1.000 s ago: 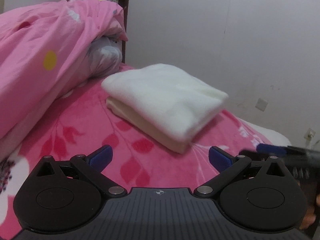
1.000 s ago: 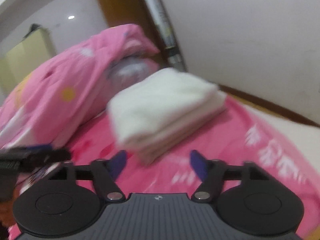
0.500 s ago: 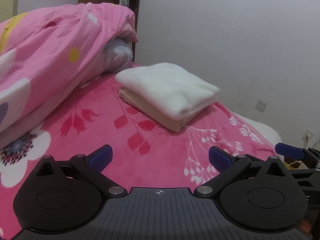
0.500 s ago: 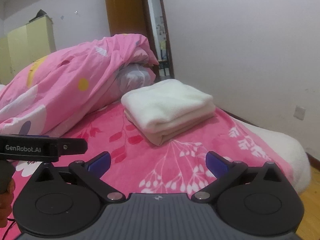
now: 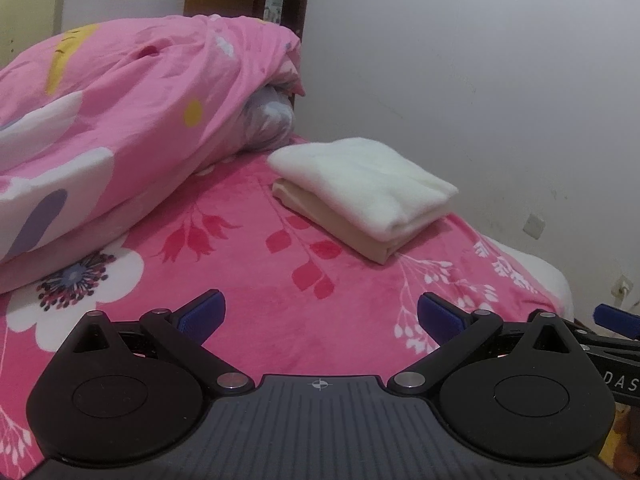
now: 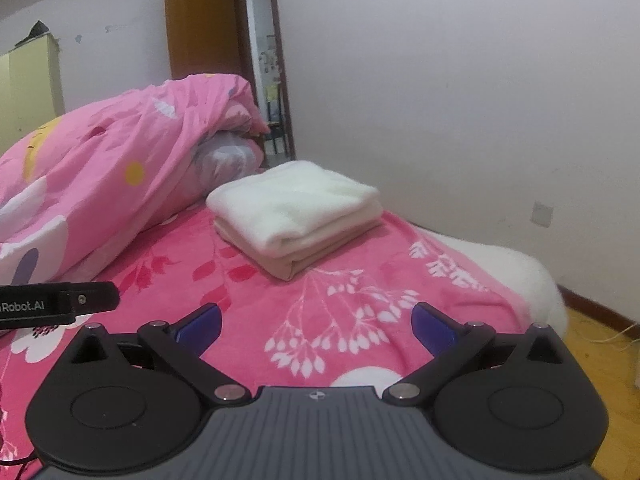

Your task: Fold clothes

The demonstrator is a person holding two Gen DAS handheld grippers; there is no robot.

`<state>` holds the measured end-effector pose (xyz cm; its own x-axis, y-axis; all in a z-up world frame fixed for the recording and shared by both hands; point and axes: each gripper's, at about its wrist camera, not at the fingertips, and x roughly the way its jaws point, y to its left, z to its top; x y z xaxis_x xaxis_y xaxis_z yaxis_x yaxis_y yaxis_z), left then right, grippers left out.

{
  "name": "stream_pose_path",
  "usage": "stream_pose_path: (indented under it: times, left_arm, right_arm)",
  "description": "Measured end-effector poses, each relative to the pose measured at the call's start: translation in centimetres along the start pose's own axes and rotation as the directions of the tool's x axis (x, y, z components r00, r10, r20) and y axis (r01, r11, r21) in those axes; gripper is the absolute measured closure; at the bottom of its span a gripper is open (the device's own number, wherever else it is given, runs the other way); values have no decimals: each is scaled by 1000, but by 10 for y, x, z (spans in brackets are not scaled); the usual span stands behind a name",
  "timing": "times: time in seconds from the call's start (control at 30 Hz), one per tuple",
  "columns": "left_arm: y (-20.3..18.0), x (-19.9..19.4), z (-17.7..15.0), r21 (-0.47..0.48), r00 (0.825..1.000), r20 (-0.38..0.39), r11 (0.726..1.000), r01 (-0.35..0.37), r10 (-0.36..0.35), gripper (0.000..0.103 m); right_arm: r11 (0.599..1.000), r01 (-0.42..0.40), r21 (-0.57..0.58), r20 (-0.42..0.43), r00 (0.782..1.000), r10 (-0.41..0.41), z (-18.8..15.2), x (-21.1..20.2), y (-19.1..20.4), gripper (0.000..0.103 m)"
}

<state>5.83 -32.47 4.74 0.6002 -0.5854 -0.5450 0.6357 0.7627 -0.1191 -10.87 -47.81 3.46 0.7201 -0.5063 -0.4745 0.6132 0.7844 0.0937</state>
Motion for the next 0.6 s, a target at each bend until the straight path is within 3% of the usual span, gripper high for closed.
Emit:
stream_pose_path:
  times: [0.6]
  left_arm:
    - [7,-5,-4,-10,1000,-3,1000,-7,7,0]
  right_arm:
    - [998,44,-46,39,998,-42,4,-16,19,0]
